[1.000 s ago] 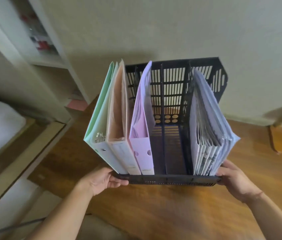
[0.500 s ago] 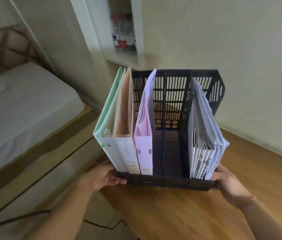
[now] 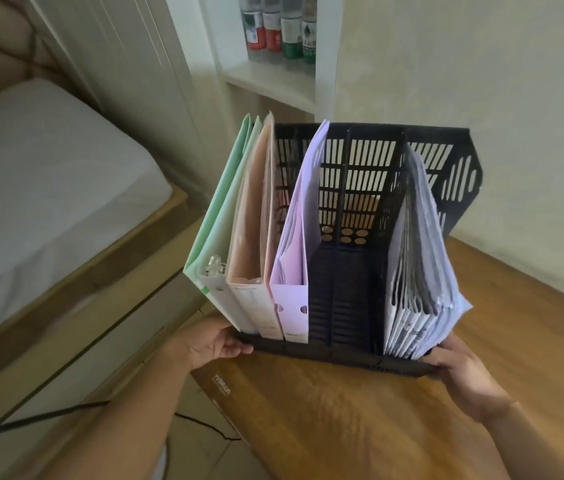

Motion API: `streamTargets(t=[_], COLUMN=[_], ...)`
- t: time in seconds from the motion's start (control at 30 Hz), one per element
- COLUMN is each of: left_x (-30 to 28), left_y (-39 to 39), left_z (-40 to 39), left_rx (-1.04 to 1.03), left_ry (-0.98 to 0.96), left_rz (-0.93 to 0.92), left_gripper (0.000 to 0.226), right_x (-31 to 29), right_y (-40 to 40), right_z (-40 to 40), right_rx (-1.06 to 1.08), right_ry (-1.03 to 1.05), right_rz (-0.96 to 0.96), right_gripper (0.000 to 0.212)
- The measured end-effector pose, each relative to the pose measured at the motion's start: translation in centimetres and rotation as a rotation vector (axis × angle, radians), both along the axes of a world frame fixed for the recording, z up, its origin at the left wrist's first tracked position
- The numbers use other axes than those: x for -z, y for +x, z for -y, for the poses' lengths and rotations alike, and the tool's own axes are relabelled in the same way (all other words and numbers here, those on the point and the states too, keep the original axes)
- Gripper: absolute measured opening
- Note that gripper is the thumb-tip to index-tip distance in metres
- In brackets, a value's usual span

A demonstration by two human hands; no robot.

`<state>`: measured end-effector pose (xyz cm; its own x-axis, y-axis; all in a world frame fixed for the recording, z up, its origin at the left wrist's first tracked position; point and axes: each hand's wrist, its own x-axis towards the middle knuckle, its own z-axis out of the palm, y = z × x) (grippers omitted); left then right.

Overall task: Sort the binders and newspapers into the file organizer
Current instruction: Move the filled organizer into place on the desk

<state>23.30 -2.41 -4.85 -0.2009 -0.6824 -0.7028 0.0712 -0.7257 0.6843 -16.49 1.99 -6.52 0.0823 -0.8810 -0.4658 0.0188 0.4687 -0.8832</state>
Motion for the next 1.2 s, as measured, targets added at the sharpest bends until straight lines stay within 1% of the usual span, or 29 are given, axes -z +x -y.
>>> streamTargets(t=[0.07,0.13,0.17,0.2,0.23,0.27,0.3,0.33,0.37,0.4,0.43,0.47,0.5,0.6,0.73,0.83,0.93,1.03,1.1,1.2], left_x=[0.3,1.1,1.5,2.1,2.9,3.5,4.3,5.1,5.8,6.5,6.9,7.0,6.8,6.5,6.9,6.9,6.5,5.9,5.9,6.1], left_y=[0.2,0.3,0.1,-0.2,-0.6,-1.1,-1.6,-2.2,-2.8,-3.2,-3.5,-3.7,-3.8,-4.0,-3.7,-3.6,-3.5,-3.7,-3.8,-3.8], left_z=[-0.2,-0.7,-1.2,-2.1,-3.2,-4.5,-5.8,-7.1,-8.0,-8.4,-8.5,-8.3,-7.9,-7.2,-6.4,-5.9,-4.8,-3.6,-2.5,-0.7], left_rx=[-0.001,-0.027,-0.041,-0.055,-0.085,-0.126,-0.121,-0.051,0.048,0.122,0.129,0.088,0.035,-0.074,-0.092,-0.07,-0.07,-0.057,-0.039,-0.003], left_ry=[-0.013,-0.042,-0.086,-0.155,-0.256,-0.386,-0.507,-0.586,-0.611,-0.612,-0.62,-0.654,-0.686,-0.774,-0.708,-0.724,-0.743,-0.742,-0.705,-0.635], left_rz=[-0.011,0.027,0.117,0.27,0.472,0.68,0.839,0.946,1.026,1.09,1.136,1.149,1.132,1.109,1.12,1.113,1.101,1.092,1.082,1.079], left_gripper=[0.024,0.027,0.028,0.028,0.024,0.017,0.013,0.015,0.027,0.042,0.052,0.053,0.047,0.024,0.012,0.008,0.008,0.006,0.006,0.015], right_x=[0.3,0.0,-0.1,-0.1,-0.1,0.2,1.1,1.9,2.8,3.8,4.8,5.4,5.7,5.1,4.7,4.7,5.1,5.5,5.3,5.0], right_y=[-0.1,-0.4,-0.6,-0.8,-0.9,-1.0,-1.0,-0.7,-0.2,0.5,1.0,1.5,1.9,2.7,3.0,3.1,2.9,2.9,3.3,3.6], right_z=[-0.2,-0.5,-0.8,-1.3,-2.0,-3.0,-4.1,-5.2,-6.2,-6.9,-7.4,-7.6,-7.7,-7.3,-6.4,-5.9,-5.8,-5.8,-5.8,-5.6], right_rx=[-0.002,0.016,0.023,0.045,0.072,0.119,0.143,0.103,-0.002,-0.116,-0.203,-0.229,-0.195,-0.04,0.051,0.089,0.059,0.009,0.028,0.036], right_ry=[-0.011,-0.037,-0.069,-0.093,-0.127,-0.161,-0.219,-0.282,-0.329,-0.333,-0.33,-0.325,-0.339,-0.349,-0.358,-0.353,-0.339,-0.33,-0.309,-0.287], right_rz=[0.004,0.031,0.063,0.091,0.108,0.066,-0.075,-0.323,-0.636,-0.95,-1.15,-1.216,-1.235,-1.292,-1.31,-1.316,-1.329,-1.345,-1.345,-1.354], right_gripper=[0.069,0.058,0.052,0.05,0.049,0.05,0.049,0.045,0.043,0.05,0.059,0.063,0.063,0.056,0.044,0.042,0.038,0.048,0.05,0.059])
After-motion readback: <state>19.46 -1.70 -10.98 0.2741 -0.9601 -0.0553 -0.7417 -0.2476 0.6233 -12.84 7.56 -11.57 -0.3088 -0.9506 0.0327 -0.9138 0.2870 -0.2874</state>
